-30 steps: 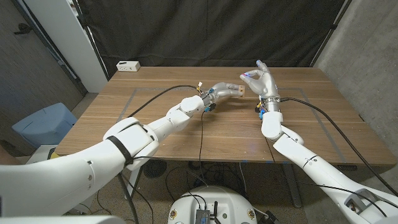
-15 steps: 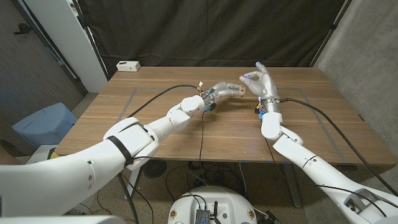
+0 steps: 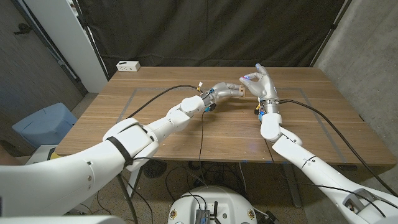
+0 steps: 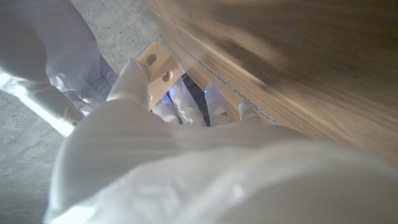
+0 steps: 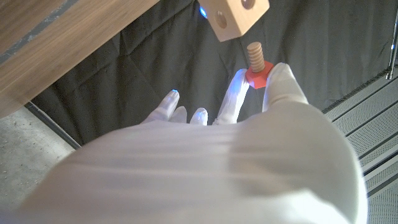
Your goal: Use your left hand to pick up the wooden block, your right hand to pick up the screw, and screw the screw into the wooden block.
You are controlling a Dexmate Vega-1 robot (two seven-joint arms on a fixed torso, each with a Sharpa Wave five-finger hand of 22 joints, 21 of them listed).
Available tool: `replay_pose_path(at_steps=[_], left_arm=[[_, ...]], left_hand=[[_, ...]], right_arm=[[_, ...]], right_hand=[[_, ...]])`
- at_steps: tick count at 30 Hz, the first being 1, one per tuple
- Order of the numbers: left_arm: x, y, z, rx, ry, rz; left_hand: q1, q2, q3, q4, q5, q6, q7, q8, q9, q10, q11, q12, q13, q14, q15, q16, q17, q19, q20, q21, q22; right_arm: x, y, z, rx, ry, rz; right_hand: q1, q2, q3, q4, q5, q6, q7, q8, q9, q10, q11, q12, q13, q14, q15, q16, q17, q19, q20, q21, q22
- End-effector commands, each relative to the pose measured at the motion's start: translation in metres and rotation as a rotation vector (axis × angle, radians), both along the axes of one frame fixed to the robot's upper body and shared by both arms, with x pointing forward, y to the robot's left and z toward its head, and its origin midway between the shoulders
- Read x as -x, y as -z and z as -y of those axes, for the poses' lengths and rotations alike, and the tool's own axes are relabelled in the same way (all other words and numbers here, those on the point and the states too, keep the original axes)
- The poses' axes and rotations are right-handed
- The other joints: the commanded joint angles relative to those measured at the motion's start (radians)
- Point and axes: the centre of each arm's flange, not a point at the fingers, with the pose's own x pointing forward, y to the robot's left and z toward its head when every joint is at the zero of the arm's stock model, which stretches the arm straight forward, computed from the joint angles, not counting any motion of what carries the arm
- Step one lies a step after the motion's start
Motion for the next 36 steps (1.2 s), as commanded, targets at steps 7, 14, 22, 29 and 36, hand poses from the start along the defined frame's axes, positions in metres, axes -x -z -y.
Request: replay_pose_path(at_steps=[7,14,22,29,36], left_arm=[[0.0007,0.0007,-0.0017,0.005,-0.002,0.001],[0.0007,0.0002,-0.0017,0.006,-0.002,0.003],[0.0003,0.0004,-0.0018,0.006,-0.001,0.0],[-0.0006,-0.0001,-0.0029,0.007,-0.003,-0.002],[-0.0014,-0.0006,-0.0028,0.007,-0.003,-0.003]], left_hand=[[-0.003,0.004,0.0,0.006,0.005,0.007,-0.001,0.006,0.004,-0.003,0.004,0.001,0.004,0.0,0.005,0.006,0.002,0.001,0.007,0.002,0.006],[-0.003,0.004,0.0,0.006,0.005,0.008,0.0,0.007,0.004,-0.002,0.004,0.002,0.004,-0.001,0.007,0.005,0.002,0.0,0.008,0.002,0.006],[-0.003,0.005,0.0,0.006,0.005,0.009,0.003,0.008,0.004,-0.003,0.004,0.002,0.004,0.0,0.006,0.006,0.002,0.0,0.007,0.002,0.006],[-0.003,0.005,0.0,0.006,0.005,0.007,0.001,0.007,0.004,-0.003,0.004,0.002,0.004,0.0,0.006,0.006,0.002,0.0,0.009,0.002,0.006],[-0.003,0.005,0.0,0.006,0.005,0.008,0.0,0.007,0.004,-0.002,0.004,0.002,0.004,0.0,0.006,0.006,0.002,0.0,0.008,0.002,0.006]], right_arm=[[-0.0026,0.0061,-0.0008,0.005,0.008,-0.011],[-0.0043,0.0069,-0.002,0.006,0.007,-0.014],[-0.0058,0.0082,-0.0021,0.008,0.012,-0.019],[-0.006,0.0088,-0.0022,0.011,0.015,-0.017],[-0.0065,0.0093,-0.0021,0.018,0.019,-0.02]], right_hand=[[0.001,0.008,-0.004,0.003,0.006,0.004,-0.003,0.007,0.002,0.003,0.006,-0.003,0.006,0.011,0.002,0.0,0.003,0.004,0.003,-0.002,0.002],[0.002,0.009,-0.004,0.003,0.006,0.003,-0.004,0.007,0.002,0.004,0.006,-0.003,0.006,0.012,0.001,0.001,0.003,0.005,0.002,-0.002,0.002],[0.002,0.009,-0.004,0.003,0.006,0.005,-0.001,0.009,0.003,0.005,0.005,-0.003,0.006,0.014,0.001,0.001,0.003,0.005,0.003,-0.002,0.002],[0.002,0.009,-0.004,0.003,0.006,0.005,-0.002,0.01,0.003,0.006,0.005,-0.002,0.006,0.014,-0.001,0.001,0.004,0.006,0.003,-0.002,0.002],[0.002,0.01,-0.004,0.003,0.006,0.006,-0.002,0.011,0.003,0.008,0.004,-0.002,0.006,0.015,0.0,0.002,0.004,0.007,0.003,-0.002,0.002]])
